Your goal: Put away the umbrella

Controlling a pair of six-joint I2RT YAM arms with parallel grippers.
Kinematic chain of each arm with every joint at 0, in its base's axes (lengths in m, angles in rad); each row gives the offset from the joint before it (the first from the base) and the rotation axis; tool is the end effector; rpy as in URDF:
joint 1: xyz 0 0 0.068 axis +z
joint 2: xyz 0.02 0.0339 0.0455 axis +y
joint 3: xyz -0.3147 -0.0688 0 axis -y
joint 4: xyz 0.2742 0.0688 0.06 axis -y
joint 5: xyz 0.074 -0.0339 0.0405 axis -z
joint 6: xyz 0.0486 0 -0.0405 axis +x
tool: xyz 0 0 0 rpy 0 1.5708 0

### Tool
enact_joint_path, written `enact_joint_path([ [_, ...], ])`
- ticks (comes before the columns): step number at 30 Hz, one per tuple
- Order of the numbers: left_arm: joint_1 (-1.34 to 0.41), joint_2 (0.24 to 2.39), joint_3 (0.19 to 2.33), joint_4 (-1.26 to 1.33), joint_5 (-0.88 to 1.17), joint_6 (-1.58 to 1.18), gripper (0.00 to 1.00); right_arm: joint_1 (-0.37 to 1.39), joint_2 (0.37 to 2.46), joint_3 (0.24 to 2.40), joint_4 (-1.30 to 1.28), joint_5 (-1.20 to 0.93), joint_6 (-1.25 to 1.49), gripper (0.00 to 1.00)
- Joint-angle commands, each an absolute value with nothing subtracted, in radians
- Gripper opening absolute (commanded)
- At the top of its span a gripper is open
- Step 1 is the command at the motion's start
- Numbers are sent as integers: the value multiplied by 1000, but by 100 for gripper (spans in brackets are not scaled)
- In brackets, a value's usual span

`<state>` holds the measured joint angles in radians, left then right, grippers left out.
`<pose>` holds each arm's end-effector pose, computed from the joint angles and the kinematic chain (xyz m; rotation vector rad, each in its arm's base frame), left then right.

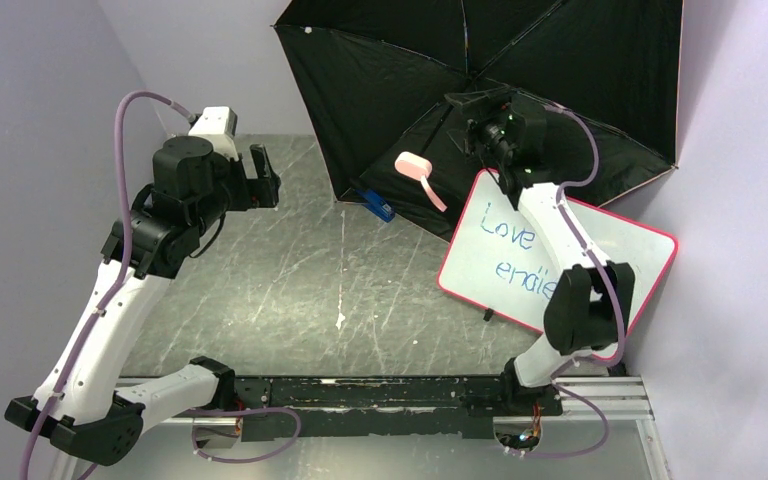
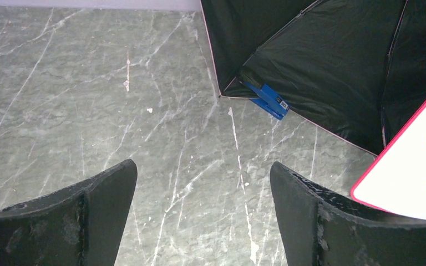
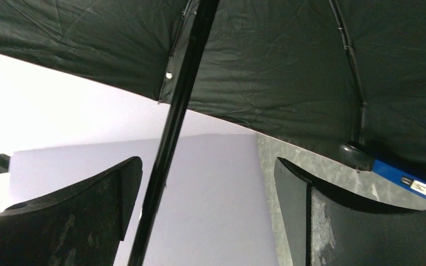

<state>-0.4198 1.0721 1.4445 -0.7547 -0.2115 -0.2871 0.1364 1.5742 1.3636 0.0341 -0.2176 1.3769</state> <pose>0.2012 -0.0786 0.5002 -0.0103 1.9531 -0.2617 0.4160 0.0677 0.4082 0.9740 1.6660 1.2575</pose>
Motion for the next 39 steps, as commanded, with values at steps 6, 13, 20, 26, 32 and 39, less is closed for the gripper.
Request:
enact_joint_path([
  [6, -408, 1055, 1450, -801, -189, -276, 93, 129, 1743, 1491, 209, -340, 1479, 85],
  [13, -408, 1061, 1456, -803, -182, -278, 93, 128, 1825, 1585, 189, -403, 1429, 56],
  [20, -408, 1073, 1457, -794, -148, -289, 92, 127, 1815, 1610, 230, -403, 1336, 30],
  [26, -408, 1081, 1464, -777, -100, -297, 93, 127, 1792, 1643, 293, -418, 1284, 14],
  [32, -408, 1069, 1480, -740, -29, -285, 98, 130, 1744, 1624, 396, -442, 1306, 4],
  [39, -408, 1019, 1416, -589, 115, -311, 98, 174, 1672, 1632, 381, -439, 1220, 0],
])
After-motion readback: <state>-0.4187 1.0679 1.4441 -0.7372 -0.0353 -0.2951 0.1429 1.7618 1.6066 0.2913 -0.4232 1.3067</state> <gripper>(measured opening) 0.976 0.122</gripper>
